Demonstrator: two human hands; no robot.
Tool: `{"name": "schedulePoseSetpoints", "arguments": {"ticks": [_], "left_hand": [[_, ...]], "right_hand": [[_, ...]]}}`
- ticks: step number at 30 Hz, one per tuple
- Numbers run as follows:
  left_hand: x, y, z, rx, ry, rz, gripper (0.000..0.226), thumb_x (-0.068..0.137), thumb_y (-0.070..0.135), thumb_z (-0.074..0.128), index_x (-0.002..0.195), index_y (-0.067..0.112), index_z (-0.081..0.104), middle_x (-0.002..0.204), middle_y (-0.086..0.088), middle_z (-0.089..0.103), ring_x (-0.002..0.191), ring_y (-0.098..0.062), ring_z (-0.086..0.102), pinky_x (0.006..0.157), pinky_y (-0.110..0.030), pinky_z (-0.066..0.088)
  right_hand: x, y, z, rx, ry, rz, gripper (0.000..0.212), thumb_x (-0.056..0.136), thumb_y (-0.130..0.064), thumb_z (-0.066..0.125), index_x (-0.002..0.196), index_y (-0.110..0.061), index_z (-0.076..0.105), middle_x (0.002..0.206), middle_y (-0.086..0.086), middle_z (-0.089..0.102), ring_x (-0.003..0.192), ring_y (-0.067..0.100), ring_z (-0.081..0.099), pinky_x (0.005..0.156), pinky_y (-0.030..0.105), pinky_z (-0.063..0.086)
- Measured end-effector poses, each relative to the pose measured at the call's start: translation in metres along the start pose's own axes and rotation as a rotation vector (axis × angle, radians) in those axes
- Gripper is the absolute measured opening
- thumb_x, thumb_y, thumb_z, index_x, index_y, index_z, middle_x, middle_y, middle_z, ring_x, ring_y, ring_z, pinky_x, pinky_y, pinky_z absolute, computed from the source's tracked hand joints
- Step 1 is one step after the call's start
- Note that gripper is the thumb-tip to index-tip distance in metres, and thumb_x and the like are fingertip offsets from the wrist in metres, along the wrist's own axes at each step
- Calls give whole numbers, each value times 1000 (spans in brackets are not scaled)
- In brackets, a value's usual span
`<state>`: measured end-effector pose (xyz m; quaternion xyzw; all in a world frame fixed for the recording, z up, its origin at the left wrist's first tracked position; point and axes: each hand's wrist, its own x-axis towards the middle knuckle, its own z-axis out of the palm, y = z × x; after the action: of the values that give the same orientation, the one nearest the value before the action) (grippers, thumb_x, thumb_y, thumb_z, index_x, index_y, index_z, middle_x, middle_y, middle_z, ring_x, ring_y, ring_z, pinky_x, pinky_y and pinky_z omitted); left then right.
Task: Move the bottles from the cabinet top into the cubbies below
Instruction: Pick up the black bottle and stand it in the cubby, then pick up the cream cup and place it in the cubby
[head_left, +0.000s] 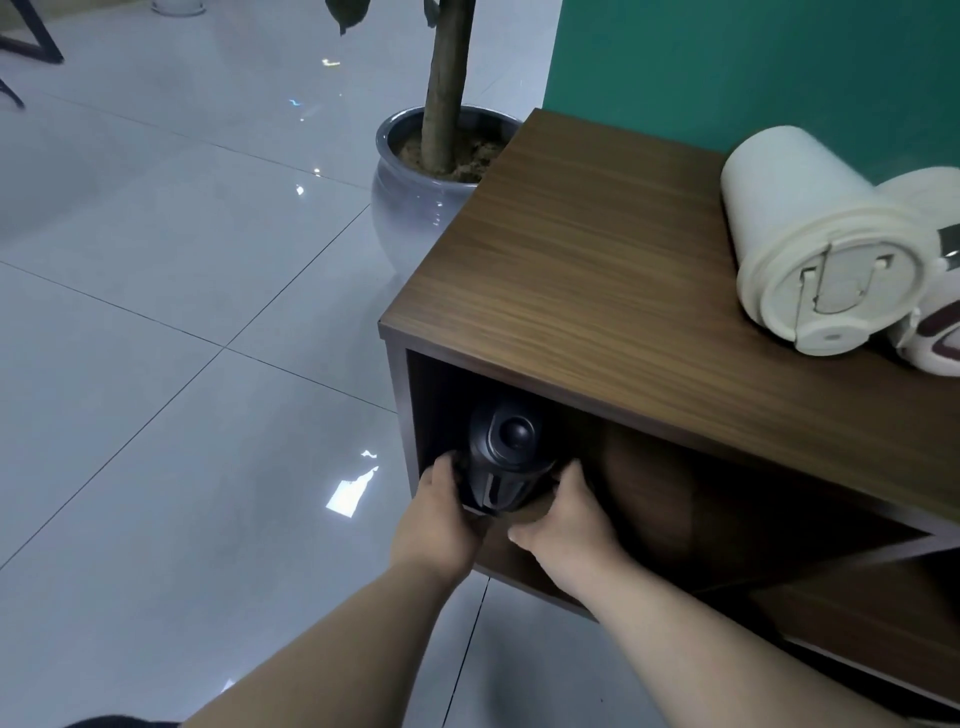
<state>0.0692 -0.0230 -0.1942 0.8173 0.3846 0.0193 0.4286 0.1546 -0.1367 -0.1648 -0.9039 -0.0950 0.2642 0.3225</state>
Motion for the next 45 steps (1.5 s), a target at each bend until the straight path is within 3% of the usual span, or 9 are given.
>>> {"name": "schedulePoseSetpoints", "arguments": {"ticks": [3, 6, 8, 11, 15, 20, 27, 33, 45], "left_hand": [[-9, 1, -11, -12, -32, -53, 54, 79, 31, 78, 128, 28, 53, 125, 5, 66, 105, -23, 70, 89, -42, 60], [-24, 7, -28, 27, -117, -60, 46, 78, 29, 75, 121, 22, 61, 111, 5, 71, 89, -18, 67, 69, -28, 54], [-39, 16, -42, 105, -169, -57, 41, 81, 32, 72, 119, 19, 64, 111, 1, 73, 88, -20, 62, 70, -29, 49], [-63, 38, -64, 139, -215, 5, 36, 82, 36, 70, 116, 24, 69, 118, 0, 77, 96, -21, 67, 82, -32, 55], [-96, 72, -95, 73, -205, 144, 31, 90, 42, 72, 116, 25, 69, 116, 4, 74, 97, -14, 63, 71, -23, 47], [-125, 92, -124, -185, -221, 226, 20, 82, 48, 74, 97, 36, 71, 94, 7, 76, 93, -15, 71, 91, -40, 58], [-128, 107, -124, -161, -239, 287, 18, 89, 48, 72, 101, 35, 73, 96, 13, 74, 93, -7, 67, 93, -36, 57], [-113, 112, -121, -154, -297, 364, 14, 94, 43, 71, 104, 33, 73, 101, 12, 74, 99, -7, 68, 81, -23, 50], [-90, 103, -122, -202, -315, 359, 8, 92, 43, 72, 93, 34, 71, 89, 9, 75, 86, -15, 73, 87, -36, 60]], "right_hand": [[-7, 5, -9, -76, -71, 55, 87, 75, -4, 68, 149, -24, 24, 151, 5, 39, 127, 28, 51, 100, 43, 49], [-25, 0, -25, -108, -130, 110, 88, 87, 0, 49, 156, -32, 5, 158, 3, 33, 129, 27, 50, 101, 42, 49], [-39, -4, -40, -136, -148, 86, 83, 89, 1, 42, 156, -27, 4, 157, 6, 35, 132, 26, 48, 104, 36, 45], [-67, -10, -62, -120, -150, -38, 69, 89, -2, 45, 152, -23, 27, 144, 6, 50, 127, 25, 52, 95, 27, 43], [-116, -17, -90, 26, -13, -189, 42, 86, -12, 59, 125, -29, 61, 120, -10, 64, 116, 11, 59, 102, 30, 45], [-158, -34, -143, 219, 325, -414, 28, 85, -17, 69, 108, -32, 67, 104, -12, 69, 97, 2, 64, 92, 34, 53], [-132, -83, -218, -129, 753, -362, 85, 68, -55, 69, 140, -23, 39, 138, 6, 47, 131, 29, 43, 107, 50, 39], [-85, -118, -225, -542, 816, -213, 105, 61, -75, 61, 146, -24, 27, 145, 11, 42, 135, 32, 41, 112, 56, 21], [-77, -134, -210, -513, 852, -252, 113, 61, -54, 70, 152, -29, 8, 131, 16, 40, 111, 39, 53, 100, 50, 35]]}}
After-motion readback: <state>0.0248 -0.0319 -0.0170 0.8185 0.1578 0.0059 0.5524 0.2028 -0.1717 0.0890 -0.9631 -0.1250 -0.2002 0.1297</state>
